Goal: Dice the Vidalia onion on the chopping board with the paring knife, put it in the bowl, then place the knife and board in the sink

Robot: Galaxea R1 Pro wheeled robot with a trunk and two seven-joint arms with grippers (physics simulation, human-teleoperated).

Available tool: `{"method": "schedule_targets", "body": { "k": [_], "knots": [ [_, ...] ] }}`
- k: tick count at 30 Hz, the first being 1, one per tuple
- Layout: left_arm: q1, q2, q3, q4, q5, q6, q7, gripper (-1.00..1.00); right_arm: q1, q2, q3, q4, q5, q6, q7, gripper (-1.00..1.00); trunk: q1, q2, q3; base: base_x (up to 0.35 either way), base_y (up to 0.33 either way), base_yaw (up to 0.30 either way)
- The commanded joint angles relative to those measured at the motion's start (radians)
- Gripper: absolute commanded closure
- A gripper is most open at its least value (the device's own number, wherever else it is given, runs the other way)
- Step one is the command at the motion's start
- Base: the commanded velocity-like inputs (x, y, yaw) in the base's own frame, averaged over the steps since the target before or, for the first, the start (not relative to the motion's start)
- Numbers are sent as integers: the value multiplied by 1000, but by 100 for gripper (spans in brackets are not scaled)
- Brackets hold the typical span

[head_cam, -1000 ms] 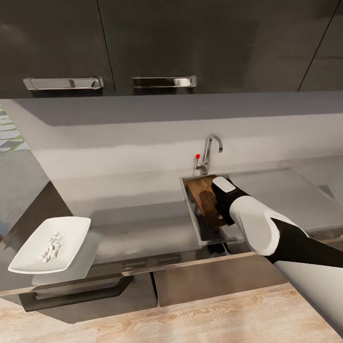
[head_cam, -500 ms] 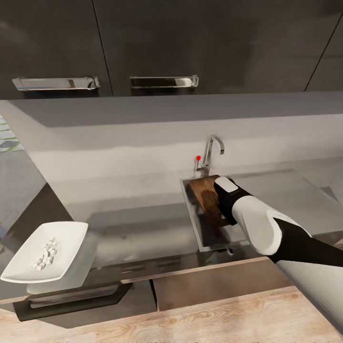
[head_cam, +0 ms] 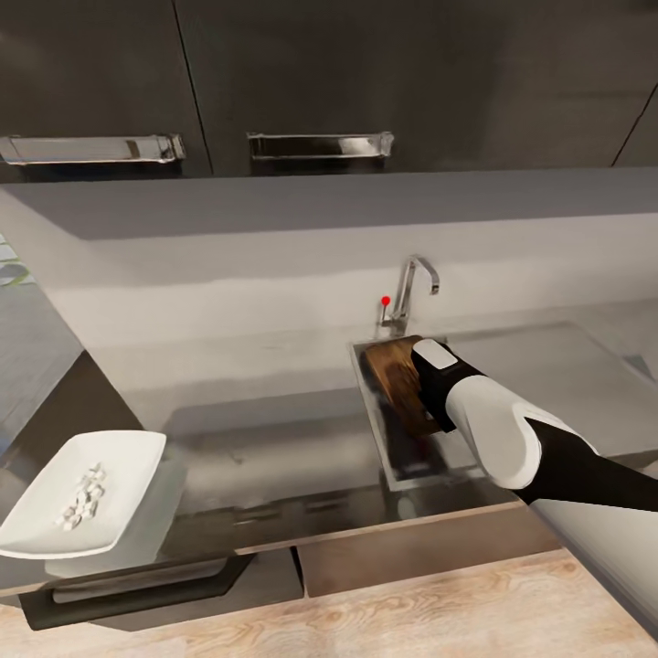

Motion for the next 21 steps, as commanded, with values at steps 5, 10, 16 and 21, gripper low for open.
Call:
{"method": "schedule_targets", "body": {
  "k": [5, 10, 16, 21],
  "knots": [
    [-2, -1, -9, 5, 9, -7, 1, -100, -1, -1, 3, -1, -4, 6, -5, 100, 1, -2, -10, 182, 109, 0],
    [-2, -1, -9, 5, 9, -6, 1, -100, -1, -18, 3, 0, -4, 6, -6, 100, 1, -2, -18, 22, 13, 0],
    [-2, -1, -9, 5, 9, -6, 1, -100, -1, -76, 3, 21, -4, 9, -3, 100, 1, -2, -28, 1, 1, 0],
    [-2, -1, -10, 5, 9, -6, 1, -100, -1, -81, 4, 28, -4, 8, 0, 100, 1, -2, -36, 0, 0, 0]
  ]
}}
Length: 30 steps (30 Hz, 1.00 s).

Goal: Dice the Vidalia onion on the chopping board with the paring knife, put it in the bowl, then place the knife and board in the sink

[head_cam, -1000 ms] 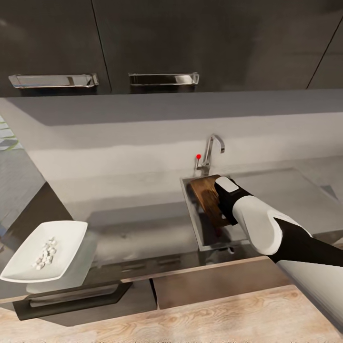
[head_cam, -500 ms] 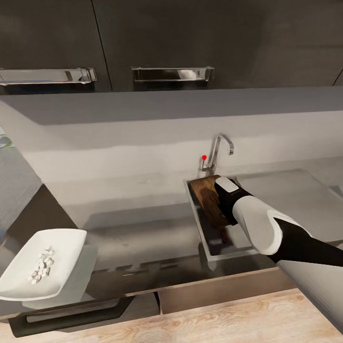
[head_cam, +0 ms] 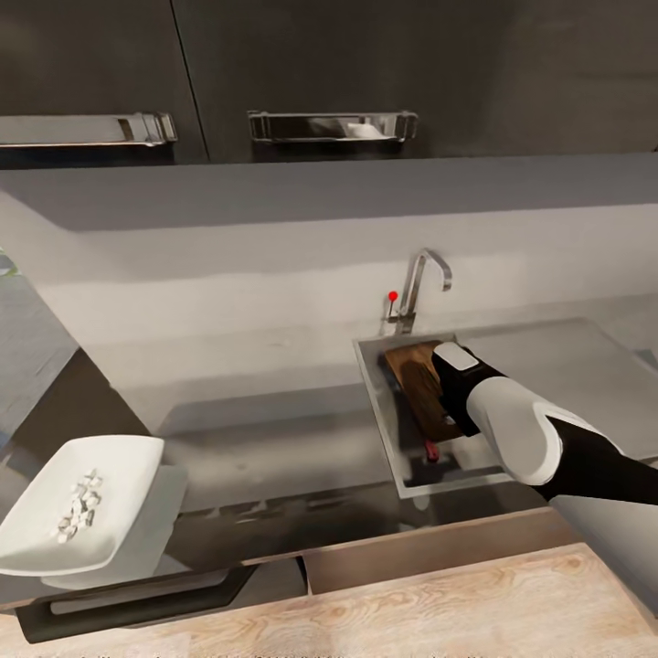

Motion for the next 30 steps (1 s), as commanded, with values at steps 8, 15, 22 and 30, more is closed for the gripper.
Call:
{"method": "schedule_targets", "body": {
  "k": [8, 15, 22, 30],
  "knots": [
    [-2, -1, -8, 5, 9, -8, 1, -100, 0, 8, 3, -1, -1, 4, -4, 100, 0, -2, -15, 13, 0, 0],
    [-2, -1, -8, 5, 9, -8, 1, -100, 1, 8, 3, 0, -1, 4, -3, 100, 0, -2, -26, 61, 0, 0],
    [-2, -1, -8, 5, 9, -8, 1, -100, 29, 8, 3, 0, -4, 4, 23, 100, 0, -2, -37, 3, 0, 0],
    [-2, -1, -7, 5, 9, -8, 1, -100, 33, 8, 3, 0, -1, 4, 59, 100, 0, -2, -50, 0, 0, 0]
  ]
}}
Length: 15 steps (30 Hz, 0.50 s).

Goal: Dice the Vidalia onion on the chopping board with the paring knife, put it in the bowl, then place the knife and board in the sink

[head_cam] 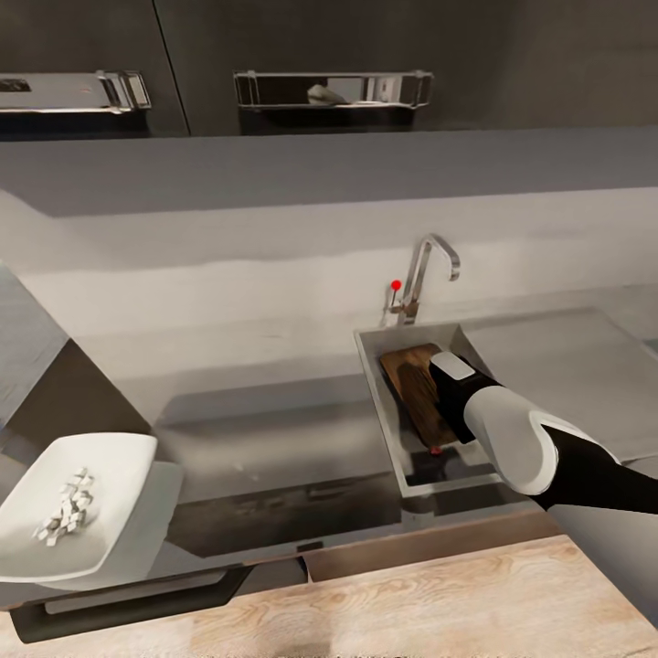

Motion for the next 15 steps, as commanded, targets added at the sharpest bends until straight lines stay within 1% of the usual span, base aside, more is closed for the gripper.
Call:
{"method": "schedule_targets", "body": {
  "k": [1, 15],
  "knots": [
    [-2, -1, -8, 5, 9, -8, 1, -100, 0, 0, 0, -1, 0, 6, -4, 100, 0, -2, -3, 0, 0, 0],
    [-2, -1, -9, 5, 9, -8, 1, -100, 0, 2, 1, -2, 0, 6, -3, 100, 0, -2, -26, 0, 0, 0]
  ]
}}
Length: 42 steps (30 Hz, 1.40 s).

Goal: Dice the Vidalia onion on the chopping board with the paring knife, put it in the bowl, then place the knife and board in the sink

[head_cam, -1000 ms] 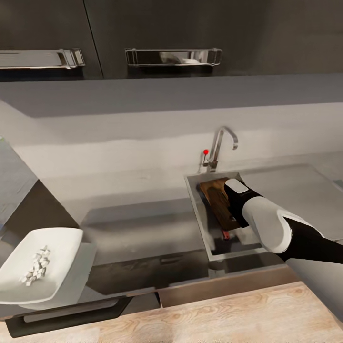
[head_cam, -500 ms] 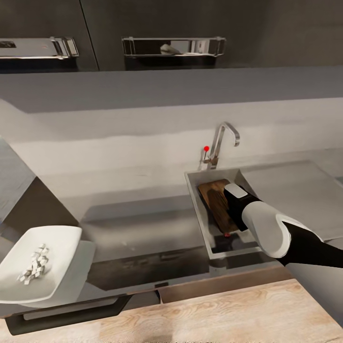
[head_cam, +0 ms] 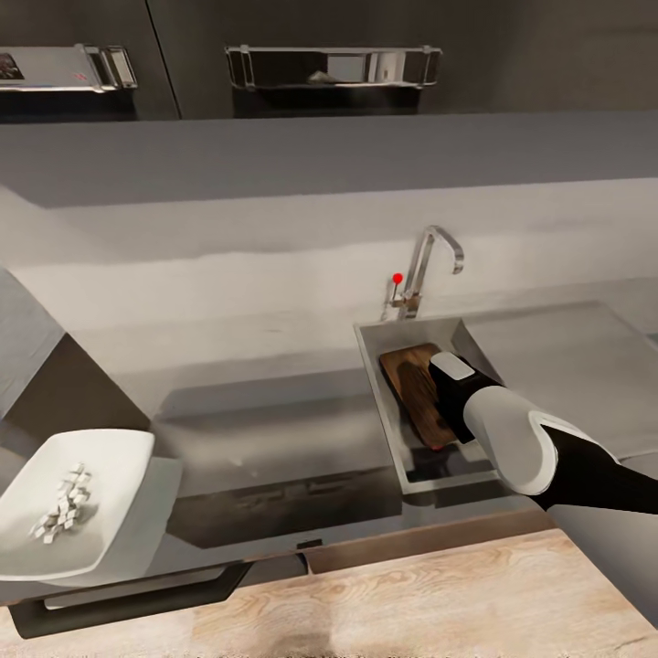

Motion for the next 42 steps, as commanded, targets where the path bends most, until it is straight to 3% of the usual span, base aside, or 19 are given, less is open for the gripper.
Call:
{"method": "schedule_targets", "body": {
  "k": [1, 15, 27, 28, 42],
  "knots": [
    [-2, -1, -9, 5, 9, -8, 1, -100, 0, 0, 0, -1, 0, 6, -5, 100, 0, -2, -3, 0, 0, 0],
    [-2, -1, -9, 5, 9, -8, 1, -100, 0, 1, -1, -2, -1, 6, -5, 100, 0, -2, -25, 0, 0, 18],
    [-2, -1, -9, 5, 9, -8, 1, -100, 1, 0, -2, -2, -3, 6, -5, 100, 0, -2, -27, 0, 0, 4],
    [-2, -1, -9, 5, 9, -8, 1, -100, 1, 0, -1, -2, -3, 6, -5, -100, 0, -2, -27, 0, 0, 0],
    [-2, -1, -8, 5, 9, -8, 1, -100, 1, 4, 1, -3, -1, 6, 27, -100, 0, -2, -27, 0, 0, 0]
  ]
}}
